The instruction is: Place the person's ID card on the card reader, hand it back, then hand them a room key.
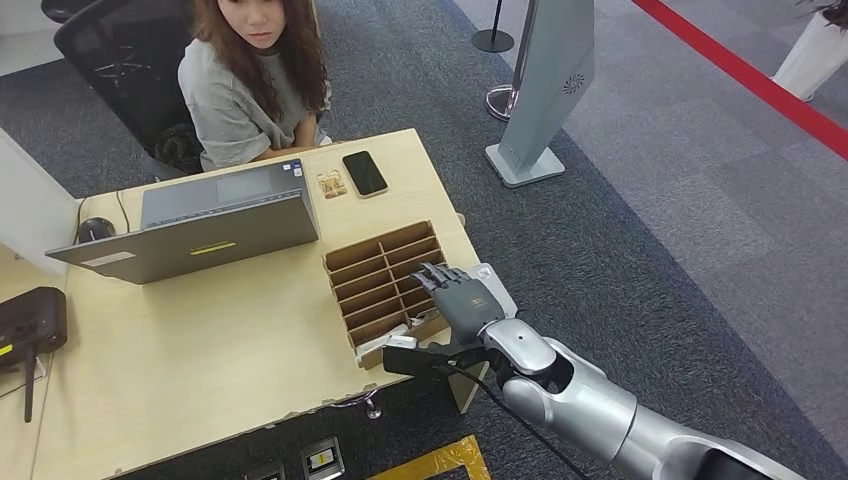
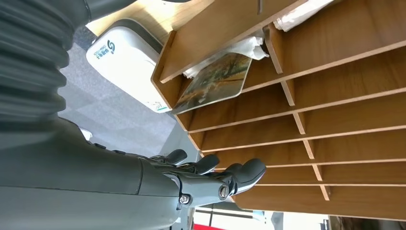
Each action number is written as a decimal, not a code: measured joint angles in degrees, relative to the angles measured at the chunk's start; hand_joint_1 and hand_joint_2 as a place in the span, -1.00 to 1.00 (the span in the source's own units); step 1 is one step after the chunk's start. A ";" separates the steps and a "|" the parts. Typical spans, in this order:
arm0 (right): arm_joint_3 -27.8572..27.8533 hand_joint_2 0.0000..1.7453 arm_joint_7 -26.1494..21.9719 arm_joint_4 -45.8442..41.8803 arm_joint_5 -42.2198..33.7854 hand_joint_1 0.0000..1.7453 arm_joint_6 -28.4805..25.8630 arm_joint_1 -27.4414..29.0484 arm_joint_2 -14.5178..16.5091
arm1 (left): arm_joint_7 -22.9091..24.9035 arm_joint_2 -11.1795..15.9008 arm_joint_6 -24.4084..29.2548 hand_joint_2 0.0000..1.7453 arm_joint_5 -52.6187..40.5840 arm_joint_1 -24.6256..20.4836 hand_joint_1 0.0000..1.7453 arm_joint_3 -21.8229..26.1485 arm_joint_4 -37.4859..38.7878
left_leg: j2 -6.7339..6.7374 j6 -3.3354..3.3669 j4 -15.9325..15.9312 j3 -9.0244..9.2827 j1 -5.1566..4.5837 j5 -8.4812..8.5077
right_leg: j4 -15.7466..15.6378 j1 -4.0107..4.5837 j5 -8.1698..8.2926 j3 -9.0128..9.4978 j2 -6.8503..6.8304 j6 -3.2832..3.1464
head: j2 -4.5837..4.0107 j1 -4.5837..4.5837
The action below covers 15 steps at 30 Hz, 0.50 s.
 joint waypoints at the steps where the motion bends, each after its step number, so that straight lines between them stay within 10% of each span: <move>1: 0.00 1.00 0.00 0.15 -0.05 -0.72 -0.10 0.00 0.00 | 0.00 0.00 0.00 -1.00 0.00 0.00 -1.00 -0.08 0.00 | 0.00 0.00 0.00 0.00 0.00 0.00 | 0.00 0.00 0.00 0.00 0.00 0.00 | 0.00 0.00; 5: 0.02 1.00 0.00 0.75 -0.40 0.99 -0.58 0.01 0.00 | 0.00 0.00 -0.02 -1.00 0.00 0.00 -1.00 -0.37 0.00 | 0.00 0.00 0.00 0.00 0.00 0.00 | 0.00 0.00 0.00 0.00 0.00 0.00 | 0.00 -0.01; 15: -0.02 1.00 0.51 1.09 -1.81 0.88 -0.70 0.07 -0.01 | 0.04 0.00 -0.03 -1.00 0.43 0.00 -1.00 -1.15 0.00 | 0.00 0.00 0.00 0.00 0.00 0.00 | 0.00 0.00 0.00 -0.01 0.01 0.00 | 0.00 0.00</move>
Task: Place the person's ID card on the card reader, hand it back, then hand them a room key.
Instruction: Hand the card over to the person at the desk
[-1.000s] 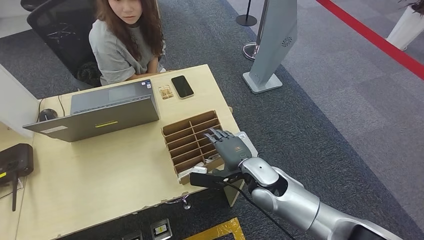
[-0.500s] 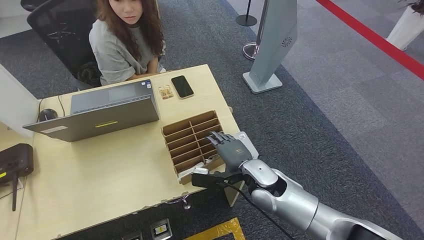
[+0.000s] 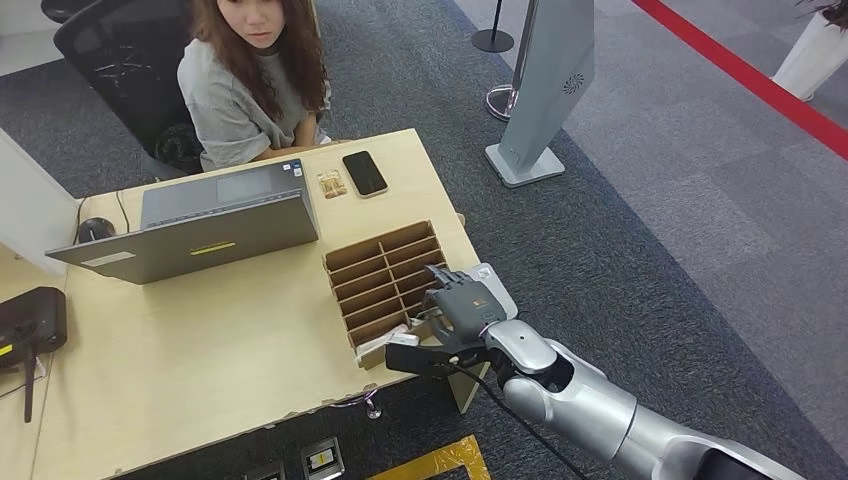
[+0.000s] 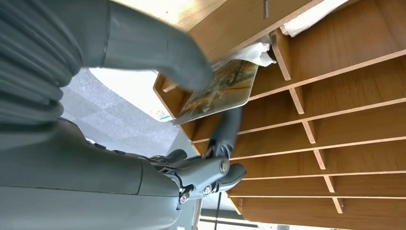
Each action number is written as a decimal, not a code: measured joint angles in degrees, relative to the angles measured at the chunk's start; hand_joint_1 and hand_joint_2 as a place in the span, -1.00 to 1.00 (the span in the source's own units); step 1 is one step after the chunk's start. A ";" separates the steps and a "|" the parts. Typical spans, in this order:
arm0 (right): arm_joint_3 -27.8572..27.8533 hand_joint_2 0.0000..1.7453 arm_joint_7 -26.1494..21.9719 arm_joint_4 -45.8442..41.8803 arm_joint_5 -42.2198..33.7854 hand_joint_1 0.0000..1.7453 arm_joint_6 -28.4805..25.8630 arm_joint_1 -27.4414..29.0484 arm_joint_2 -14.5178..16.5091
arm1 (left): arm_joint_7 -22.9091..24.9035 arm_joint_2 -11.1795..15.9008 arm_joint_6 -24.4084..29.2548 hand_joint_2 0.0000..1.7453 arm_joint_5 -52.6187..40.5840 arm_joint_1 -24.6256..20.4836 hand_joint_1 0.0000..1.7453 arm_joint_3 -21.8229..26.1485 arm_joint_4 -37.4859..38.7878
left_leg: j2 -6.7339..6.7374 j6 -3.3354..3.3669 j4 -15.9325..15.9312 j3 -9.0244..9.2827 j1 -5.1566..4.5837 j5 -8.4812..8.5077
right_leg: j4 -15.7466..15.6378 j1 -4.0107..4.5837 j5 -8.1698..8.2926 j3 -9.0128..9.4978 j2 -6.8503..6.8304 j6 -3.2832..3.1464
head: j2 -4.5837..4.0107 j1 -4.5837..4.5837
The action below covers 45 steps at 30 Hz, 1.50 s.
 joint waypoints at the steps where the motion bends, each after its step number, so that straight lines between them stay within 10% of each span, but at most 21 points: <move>1: -0.01 1.00 0.09 0.00 -0.03 0.85 -0.01 0.01 -0.01 | 0.03 0.00 0.01 -1.00 0.04 0.00 -1.00 -0.02 0.00 | 0.00 0.00 0.00 0.00 0.00 0.00 | 0.00 0.00 0.00 0.00 0.00 0.00 | 0.00 0.00; 8: -0.03 1.00 0.49 0.00 -0.03 -0.10 -0.34 0.14 0.01 | 0.11 0.00 0.01 -1.00 0.04 0.00 -1.00 -0.52 -0.01 | 0.00 0.00 0.00 0.00 0.00 0.00 | 0.00 0.00 0.00 0.00 0.00 0.00 | 0.00 0.00; 23: -0.03 1.00 1.62 0.00 0.44 1.00 -2.75 1.73 0.01 | 1.70 0.00 -0.15 -1.00 -0.36 -0.02 -1.00 -2.19 -0.12 | 0.00 0.00 0.00 0.01 0.00 0.00 | 0.00 0.00 0.00 0.00 0.01 0.00 | 0.00 -0.01; 45: -0.07 1.00 0.34 0.00 1.02 1.00 -4.08 1.75 0.01 | 1.44 0.00 0.42 -1.00 0.60 -0.04 -1.00 -3.32 -0.15 | 0.00 0.00 0.00 0.00 0.00 0.00 | 0.00 0.00 0.00 0.00 0.01 0.00 | 0.00 -0.01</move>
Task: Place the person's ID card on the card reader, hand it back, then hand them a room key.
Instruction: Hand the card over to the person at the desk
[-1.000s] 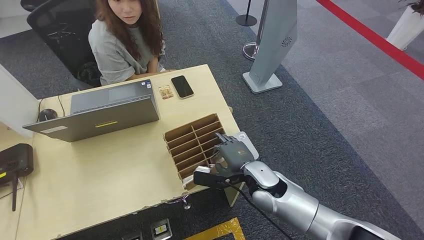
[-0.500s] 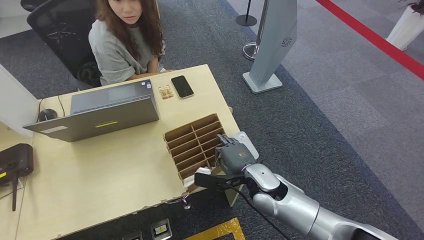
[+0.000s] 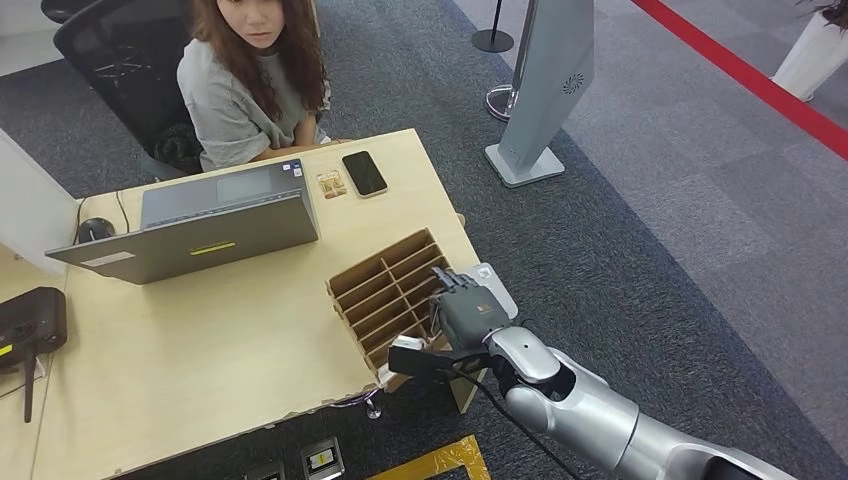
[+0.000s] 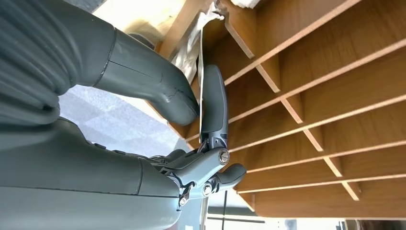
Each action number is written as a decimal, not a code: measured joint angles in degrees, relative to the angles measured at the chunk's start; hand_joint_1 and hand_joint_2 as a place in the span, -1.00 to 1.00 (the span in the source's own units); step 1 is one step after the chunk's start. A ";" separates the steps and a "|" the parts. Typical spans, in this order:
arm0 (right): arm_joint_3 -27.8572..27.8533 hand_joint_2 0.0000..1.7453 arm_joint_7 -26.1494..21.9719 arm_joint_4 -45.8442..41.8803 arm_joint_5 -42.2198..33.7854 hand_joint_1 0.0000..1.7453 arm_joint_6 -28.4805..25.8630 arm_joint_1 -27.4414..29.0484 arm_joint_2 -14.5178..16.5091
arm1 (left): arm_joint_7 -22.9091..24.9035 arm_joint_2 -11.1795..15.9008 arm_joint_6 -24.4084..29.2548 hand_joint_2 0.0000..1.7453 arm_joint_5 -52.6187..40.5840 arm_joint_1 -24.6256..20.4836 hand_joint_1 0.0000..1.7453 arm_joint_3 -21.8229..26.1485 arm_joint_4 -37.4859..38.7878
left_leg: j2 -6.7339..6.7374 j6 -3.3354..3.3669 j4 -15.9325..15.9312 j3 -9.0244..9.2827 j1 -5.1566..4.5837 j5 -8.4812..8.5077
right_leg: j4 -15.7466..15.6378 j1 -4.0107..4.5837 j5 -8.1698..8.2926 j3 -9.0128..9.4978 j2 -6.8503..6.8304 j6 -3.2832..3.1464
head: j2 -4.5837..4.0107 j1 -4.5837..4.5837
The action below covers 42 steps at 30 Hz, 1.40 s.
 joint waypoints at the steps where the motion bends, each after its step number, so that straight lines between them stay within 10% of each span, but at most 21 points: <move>1: -0.01 1.00 -0.05 0.00 0.18 1.00 -0.13 -0.11 0.00 | -0.04 0.00 0.09 -1.00 0.05 0.00 -1.00 -0.02 0.00 | 0.00 0.00 0.00 0.00 0.00 0.00 | 0.00 0.00 0.00 0.00 0.00 0.00 | 0.00 0.00; 30: -3.56 1.00 -0.70 -4.40 -2.56 1.00 6.38 -25.63 -1.50 | 0.32 -0.02 -0.26 -1.00 -0.23 -2.67 -1.00 -5.24 -0.94 | 0.01 0.00 0.01 -0.03 0.00 0.02 | 0.04 0.01 0.03 0.00 0.02 0.02 | 0.00 0.01; 42: 2.70 1.00 -3.93 7.88 -6.71 1.00 8.66 -38.98 2.02 | 3.09 0.04 -1.72 -1.00 -1.18 -4.77 -1.00 -9.00 -1.32 | -0.07 -0.01 0.01 -0.22 0.00 0.08 | 0.11 0.02 0.06 -0.11 -0.07 0.00 | 0.00 0.01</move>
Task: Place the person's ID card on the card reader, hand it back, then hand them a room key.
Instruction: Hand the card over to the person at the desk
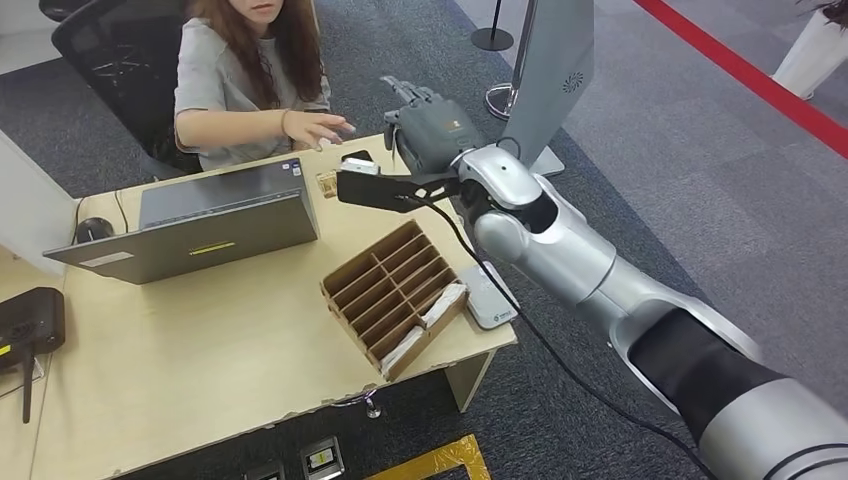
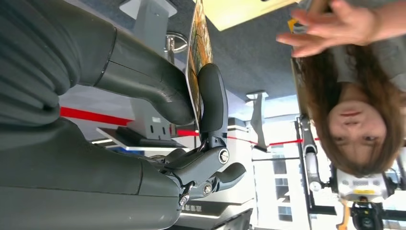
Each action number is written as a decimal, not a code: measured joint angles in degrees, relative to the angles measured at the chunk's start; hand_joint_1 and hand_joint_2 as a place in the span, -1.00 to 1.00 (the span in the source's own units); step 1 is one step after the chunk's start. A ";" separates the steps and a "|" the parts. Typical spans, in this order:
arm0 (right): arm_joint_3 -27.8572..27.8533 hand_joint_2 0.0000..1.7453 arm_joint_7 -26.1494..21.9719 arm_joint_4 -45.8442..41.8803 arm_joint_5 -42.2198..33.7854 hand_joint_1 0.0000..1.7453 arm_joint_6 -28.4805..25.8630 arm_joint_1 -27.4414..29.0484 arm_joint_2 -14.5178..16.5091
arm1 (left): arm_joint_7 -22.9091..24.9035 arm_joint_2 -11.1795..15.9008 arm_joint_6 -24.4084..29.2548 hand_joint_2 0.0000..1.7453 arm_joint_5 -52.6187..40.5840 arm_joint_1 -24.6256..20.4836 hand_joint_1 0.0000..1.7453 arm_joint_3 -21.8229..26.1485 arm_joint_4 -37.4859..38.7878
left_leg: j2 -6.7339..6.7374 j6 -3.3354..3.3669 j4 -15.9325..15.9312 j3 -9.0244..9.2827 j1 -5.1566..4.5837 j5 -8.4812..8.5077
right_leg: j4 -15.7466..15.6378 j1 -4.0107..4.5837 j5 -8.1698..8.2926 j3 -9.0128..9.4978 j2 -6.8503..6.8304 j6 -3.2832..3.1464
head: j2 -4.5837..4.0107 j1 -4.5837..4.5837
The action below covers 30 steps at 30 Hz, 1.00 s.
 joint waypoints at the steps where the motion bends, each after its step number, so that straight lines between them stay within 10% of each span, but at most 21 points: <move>1: 0.81 1.00 -0.69 2.38 -0.21 1.00 -0.76 -1.79 0.90 | 0.16 0.01 -0.01 -1.00 -0.05 -0.28 -1.00 -0.28 -0.05 | -0.03 0.00 0.00 0.00 0.01 0.01 | 0.00 0.01 0.00 -0.01 -0.03 -0.01 | 0.00 -0.01; 18: 10.51 1.00 -6.90 36.19 -2.41 0.95 -9.64 -16.62 16.44 | 0.94 0.11 0.69 -1.00 1.30 -0.84 -1.00 -2.49 -0.12 | -0.21 -0.05 0.00 -0.03 0.09 0.06 | -0.01 0.09 -0.04 -0.01 -0.15 -0.06 | 0.00 -0.01; 23: 11.71 1.00 -7.40 41.10 -2.77 -1.00 -10.67 -17.02 18.46 | 0.96 0.12 1.05 -1.00 1.78 -0.69 -1.00 -2.78 -0.12 | -0.21 -0.06 0.01 -0.01 0.09 0.06 | -0.01 0.08 -0.04 -0.01 -0.13 -0.06 | 0.00 0.00; 30: 12.49 1.00 -7.35 45.22 -3.02 -1.00 -13.50 -17.09 19.44 | 0.96 0.17 1.32 -1.00 2.42 -0.46 -1.00 -2.81 -0.12 | -0.21 -0.06 0.01 0.00 0.09 0.06 | -0.01 0.08 -0.03 -0.01 -0.12 -0.06 | 0.00 -0.01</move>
